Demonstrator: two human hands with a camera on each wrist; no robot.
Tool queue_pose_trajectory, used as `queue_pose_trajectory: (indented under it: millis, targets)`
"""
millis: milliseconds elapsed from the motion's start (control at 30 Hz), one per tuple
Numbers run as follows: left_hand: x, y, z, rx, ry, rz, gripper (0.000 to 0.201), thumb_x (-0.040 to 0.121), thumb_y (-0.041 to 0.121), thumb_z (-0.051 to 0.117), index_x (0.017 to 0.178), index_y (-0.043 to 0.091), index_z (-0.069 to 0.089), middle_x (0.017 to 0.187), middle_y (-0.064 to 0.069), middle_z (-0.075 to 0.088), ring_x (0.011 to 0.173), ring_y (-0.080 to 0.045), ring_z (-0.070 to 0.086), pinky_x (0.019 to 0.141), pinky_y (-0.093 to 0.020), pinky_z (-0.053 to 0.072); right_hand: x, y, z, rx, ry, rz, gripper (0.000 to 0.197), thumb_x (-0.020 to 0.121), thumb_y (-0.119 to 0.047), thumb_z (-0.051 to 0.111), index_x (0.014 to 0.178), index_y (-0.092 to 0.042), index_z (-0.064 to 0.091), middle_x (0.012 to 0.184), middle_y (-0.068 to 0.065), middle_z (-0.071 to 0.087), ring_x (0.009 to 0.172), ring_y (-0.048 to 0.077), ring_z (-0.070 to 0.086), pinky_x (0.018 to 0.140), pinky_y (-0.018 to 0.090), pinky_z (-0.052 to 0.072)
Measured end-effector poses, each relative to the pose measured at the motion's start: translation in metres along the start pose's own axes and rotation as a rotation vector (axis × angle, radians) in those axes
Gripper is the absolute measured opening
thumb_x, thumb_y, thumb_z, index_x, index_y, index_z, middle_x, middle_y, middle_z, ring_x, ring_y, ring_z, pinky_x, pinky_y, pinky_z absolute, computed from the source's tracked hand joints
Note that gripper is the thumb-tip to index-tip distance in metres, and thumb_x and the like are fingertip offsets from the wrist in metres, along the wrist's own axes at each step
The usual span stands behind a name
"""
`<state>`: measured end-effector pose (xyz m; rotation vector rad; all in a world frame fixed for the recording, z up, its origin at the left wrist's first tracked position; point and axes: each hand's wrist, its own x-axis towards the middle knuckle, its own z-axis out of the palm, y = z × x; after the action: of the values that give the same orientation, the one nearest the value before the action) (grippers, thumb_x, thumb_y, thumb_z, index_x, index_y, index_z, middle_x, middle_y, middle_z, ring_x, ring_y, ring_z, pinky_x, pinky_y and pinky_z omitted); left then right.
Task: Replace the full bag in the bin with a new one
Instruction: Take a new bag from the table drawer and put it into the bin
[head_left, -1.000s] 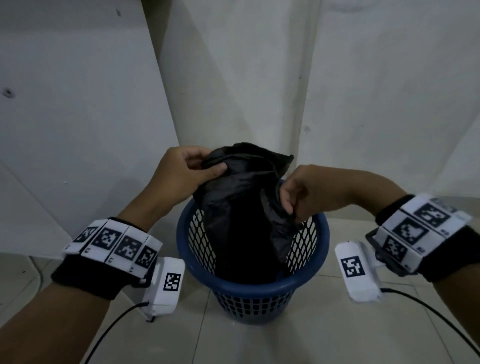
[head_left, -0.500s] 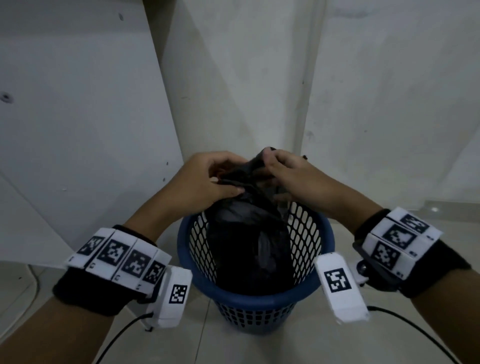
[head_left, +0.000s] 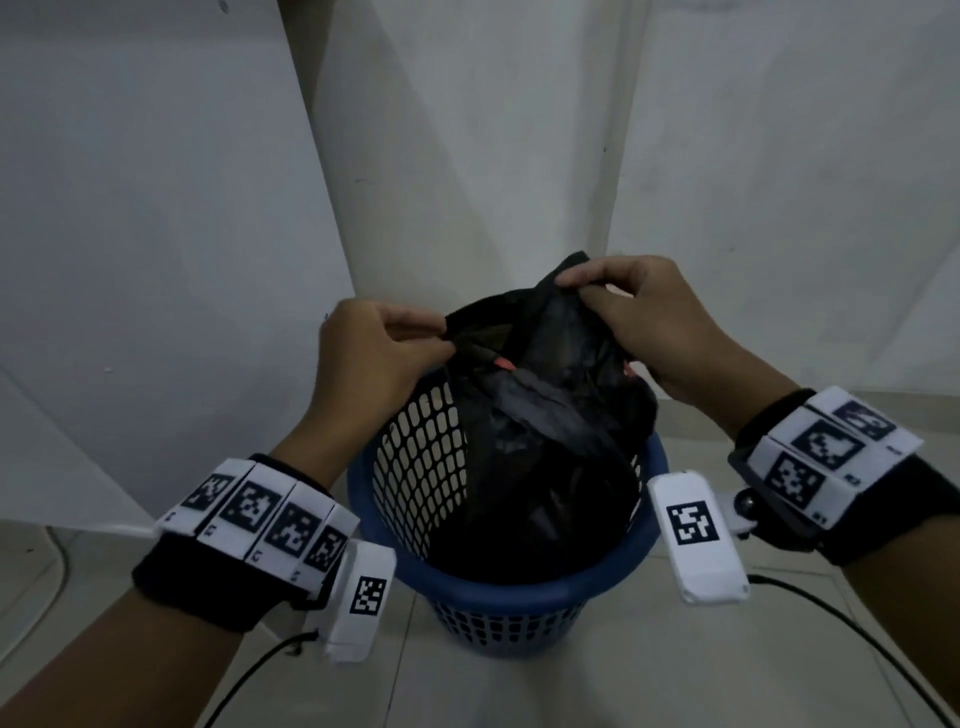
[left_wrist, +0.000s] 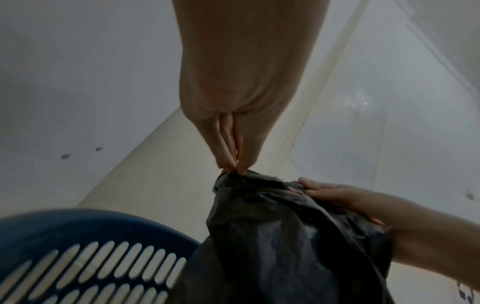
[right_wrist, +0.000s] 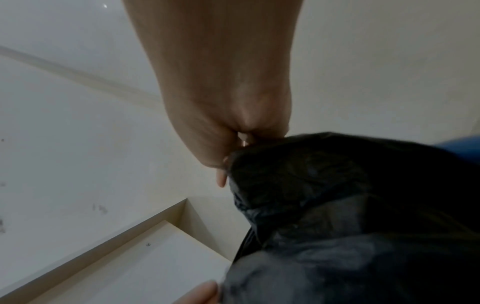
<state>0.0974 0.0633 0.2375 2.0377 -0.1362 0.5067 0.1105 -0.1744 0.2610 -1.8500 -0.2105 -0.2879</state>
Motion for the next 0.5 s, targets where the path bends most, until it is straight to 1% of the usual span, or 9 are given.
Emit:
queue_pose_trajectory:
  millis: [33,67,100,167,233,300,333,400,500]
  targets:
    - [0.002,-0.002,-0.003,0.084,0.016,0.039,0.025,0.073,0.013,0.086,0.097,0.019,0.080,0.080,0.010,0.074,0.069,0.006,0.068,0.075,-0.017,0.059,-0.002,-0.004,-0.004,-0.050,-0.044,0.033,0.022,0.094,-0.007,0.063,0.106,-0.022,0.072,0.108,-0.004,0.068,0.083,0.011,0.069,0.057,0.022,0.056]
    - [0.004,-0.003,-0.007,0.177,0.023,0.080,0.028,0.074,0.009,0.082,0.097,0.023,0.079,0.078,0.011,0.072,0.066,0.006,0.066,0.073,-0.017,0.058,-0.003,-0.007,-0.008,-0.090,-0.097,0.078,0.035,0.090,-0.007,0.069,0.121,-0.023,0.066,0.110,-0.009,0.064,0.079,0.009,0.070,0.052,0.024,0.057]
    - [0.006,-0.003,-0.010,0.273,0.023,0.139,0.033,0.074,0.006,0.079,0.100,0.027,0.077,0.082,0.009,0.071,0.069,0.003,0.065,0.073,-0.019,0.058,-0.005,-0.008,-0.011,-0.094,-0.147,0.126,0.053,0.085,-0.005,0.074,0.132,-0.024,0.058,0.110,-0.013,0.060,0.080,0.008,0.069,0.054,0.029,0.059]
    - [0.006,0.000,-0.015,0.447,-0.033,0.361,0.044,0.076,0.007,0.073,0.111,0.033,0.073,0.110,0.003,0.066,0.097,-0.014,0.061,0.089,-0.031,0.053,-0.009,-0.010,-0.012,-0.002,-0.197,0.199,0.081,0.077,0.004,0.079,0.146,-0.020,0.043,0.111,-0.018,0.055,0.094,0.011,0.069,0.069,0.039,0.063]
    - [0.001,0.005,-0.013,0.481,-0.277,0.531,0.052,0.077,0.020,0.073,0.124,0.041,0.066,0.137,0.006,0.051,0.121,-0.024,0.044,0.105,-0.036,0.037,-0.011,-0.009,-0.010,0.135,-0.188,0.236,0.089,0.074,0.011,0.078,0.149,-0.015,0.037,0.111,-0.015,0.059,0.097,0.011,0.070,0.082,0.045,0.060]
    - [-0.010,0.014,-0.004,0.416,-0.618,0.464,0.062,0.077,0.045,0.077,0.135,0.047,0.054,0.145,0.015,0.045,0.132,-0.014,0.037,0.108,-0.030,0.030,-0.011,-0.012,-0.008,0.266,-0.156,0.265,0.082,0.075,0.015,0.074,0.145,-0.010,0.040,0.103,-0.008,0.065,0.088,0.010,0.072,0.083,0.042,0.060]
    - [-0.015,0.017,0.003,0.391,-0.722,0.420,0.067,0.076,0.055,0.078,0.137,0.047,0.051,0.141,0.018,0.048,0.128,-0.007,0.042,0.105,-0.026,0.034,-0.012,-0.014,-0.008,0.332,-0.149,0.284,0.079,0.076,0.015,0.073,0.144,-0.006,0.040,0.104,0.000,0.068,0.087,0.014,0.073,0.081,0.039,0.060]
    - [-0.022,0.015,0.015,0.420,-0.738,0.447,0.059,0.078,0.059,0.076,0.130,0.044,0.054,0.121,0.017,0.062,0.106,-0.002,0.057,0.089,-0.024,0.049,-0.013,-0.017,-0.011,0.424,-0.167,0.312,0.073,0.077,0.013,0.073,0.140,0.005,0.039,0.109,0.013,0.068,0.090,0.022,0.072,0.076,0.036,0.062]
    - [-0.021,0.014,0.010,0.379,-0.612,0.510,0.034,0.083,0.032,0.076,0.115,0.036,0.065,0.095,0.016,0.069,0.080,0.001,0.061,0.070,-0.024,0.050,-0.014,-0.014,-0.022,0.381,-0.194,0.327,0.071,0.076,0.016,0.072,0.139,0.005,0.040,0.113,0.015,0.064,0.096,0.024,0.069,0.080,0.035,0.061]
